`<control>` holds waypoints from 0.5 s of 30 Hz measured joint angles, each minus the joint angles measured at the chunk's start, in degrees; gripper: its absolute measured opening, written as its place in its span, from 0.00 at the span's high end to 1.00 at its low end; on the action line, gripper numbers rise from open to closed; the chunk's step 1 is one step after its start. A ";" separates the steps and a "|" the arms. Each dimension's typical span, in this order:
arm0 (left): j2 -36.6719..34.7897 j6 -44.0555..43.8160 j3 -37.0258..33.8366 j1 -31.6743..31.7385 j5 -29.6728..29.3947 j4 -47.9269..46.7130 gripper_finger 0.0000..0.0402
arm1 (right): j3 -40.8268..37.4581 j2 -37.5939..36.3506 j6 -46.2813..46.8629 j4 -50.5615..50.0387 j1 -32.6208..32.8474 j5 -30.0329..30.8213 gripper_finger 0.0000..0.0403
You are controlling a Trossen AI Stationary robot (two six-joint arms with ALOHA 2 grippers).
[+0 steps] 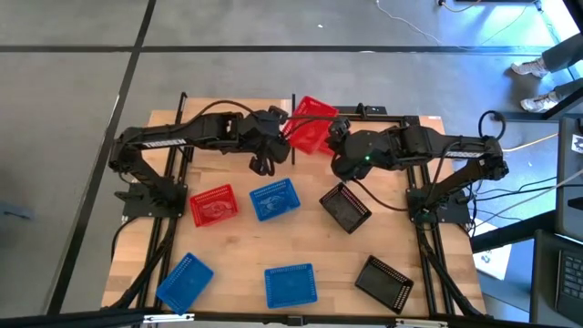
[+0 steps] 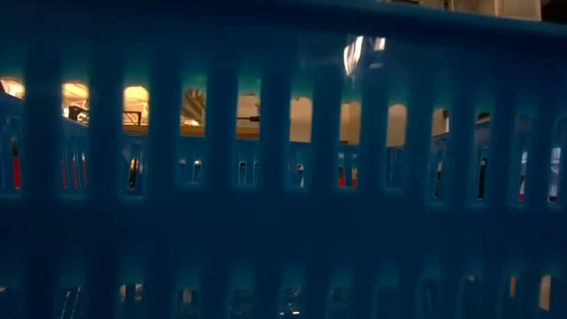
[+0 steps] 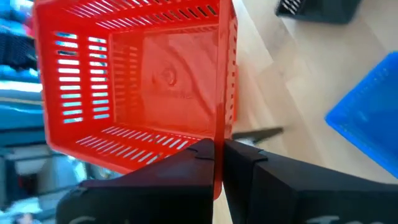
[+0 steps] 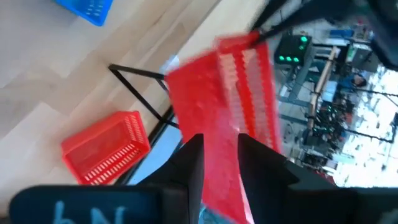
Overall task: Stack baskets on shelf by color
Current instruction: Put the bottom right red bin on the shelf
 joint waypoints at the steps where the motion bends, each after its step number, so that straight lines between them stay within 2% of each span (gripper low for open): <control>1: -0.04 -0.95 -0.04 0.00 0.00 -0.81 1.00 | 0.00 -0.04 0.02 0.25 0.00 0.79 0.75; 9: -2.22 -7.17 -0.04 0.27 -3.83 -4.04 1.00 | -0.02 -0.98 0.02 0.64 0.09 5.29 0.75; 15: -7.10 -17.29 -0.04 3.33 -4.09 -14.01 1.00 | -0.02 -1.00 0.09 0.64 0.43 5.64 0.75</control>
